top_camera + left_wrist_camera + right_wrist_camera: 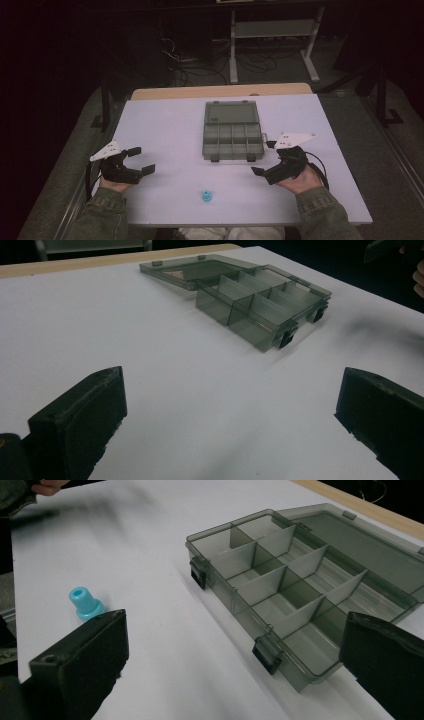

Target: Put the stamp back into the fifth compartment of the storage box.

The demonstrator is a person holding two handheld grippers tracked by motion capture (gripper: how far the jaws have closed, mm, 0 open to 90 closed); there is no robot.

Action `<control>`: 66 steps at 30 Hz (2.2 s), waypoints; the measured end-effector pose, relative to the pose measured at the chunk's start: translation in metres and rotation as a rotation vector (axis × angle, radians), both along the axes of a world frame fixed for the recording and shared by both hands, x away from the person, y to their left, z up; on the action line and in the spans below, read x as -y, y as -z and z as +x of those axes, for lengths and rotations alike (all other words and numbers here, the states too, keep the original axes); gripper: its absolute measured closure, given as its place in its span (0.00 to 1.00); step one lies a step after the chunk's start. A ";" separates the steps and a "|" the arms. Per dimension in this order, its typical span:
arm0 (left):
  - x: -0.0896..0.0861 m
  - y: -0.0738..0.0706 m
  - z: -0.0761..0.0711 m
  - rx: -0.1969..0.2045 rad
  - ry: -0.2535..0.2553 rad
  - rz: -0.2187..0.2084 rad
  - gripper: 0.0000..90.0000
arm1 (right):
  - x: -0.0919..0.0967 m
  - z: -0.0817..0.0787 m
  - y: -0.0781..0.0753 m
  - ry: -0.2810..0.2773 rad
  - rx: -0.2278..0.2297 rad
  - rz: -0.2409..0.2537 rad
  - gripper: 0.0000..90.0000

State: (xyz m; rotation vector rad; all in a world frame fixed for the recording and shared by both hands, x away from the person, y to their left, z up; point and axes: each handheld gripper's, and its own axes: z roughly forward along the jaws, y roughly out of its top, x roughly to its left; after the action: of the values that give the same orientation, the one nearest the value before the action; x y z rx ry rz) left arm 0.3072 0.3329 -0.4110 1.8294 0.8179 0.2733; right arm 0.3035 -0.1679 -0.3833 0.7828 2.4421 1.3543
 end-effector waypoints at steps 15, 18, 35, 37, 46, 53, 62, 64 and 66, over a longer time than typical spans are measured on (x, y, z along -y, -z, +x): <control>0.000 0.000 0.000 -0.001 0.004 0.001 0.00 | -0.021 -0.001 0.007 -0.061 -0.013 -0.030 0.00; 0.000 0.000 0.000 0.000 0.004 -0.001 0.00 | -0.024 -0.002 0.007 -0.069 -0.016 -0.035 0.00; 0.000 0.000 0.000 0.000 0.005 0.001 0.00 | -0.048 -0.006 0.011 -0.138 -0.029 -0.059 0.00; 0.000 0.000 0.000 -0.001 0.006 0.000 0.00 | -0.050 -0.006 0.011 -0.146 -0.028 -0.059 0.00; 0.000 0.000 0.000 0.000 0.006 0.001 0.00 | -0.061 -0.006 0.013 -0.179 -0.044 -0.075 0.00; 0.000 0.000 0.000 0.000 0.007 0.001 0.00 | -0.068 -0.006 0.015 -0.199 -0.049 -0.082 0.00; 0.000 0.000 0.000 0.001 0.008 0.002 0.00 | -0.082 -0.008 0.018 -0.241 -0.067 -0.107 0.00; 0.000 0.000 0.000 0.001 0.008 0.002 0.00 | -0.086 -0.008 0.019 -0.251 -0.067 -0.109 0.00; 0.000 0.000 0.000 0.001 0.008 0.001 0.00 | -0.090 -0.008 0.019 -0.265 -0.068 -0.117 0.00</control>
State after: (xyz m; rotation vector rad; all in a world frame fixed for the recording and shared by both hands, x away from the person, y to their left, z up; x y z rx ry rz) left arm 0.3072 0.3327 -0.4109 1.8328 0.8099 0.2697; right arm 0.2954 -0.0783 -0.4028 0.4985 2.7276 1.2726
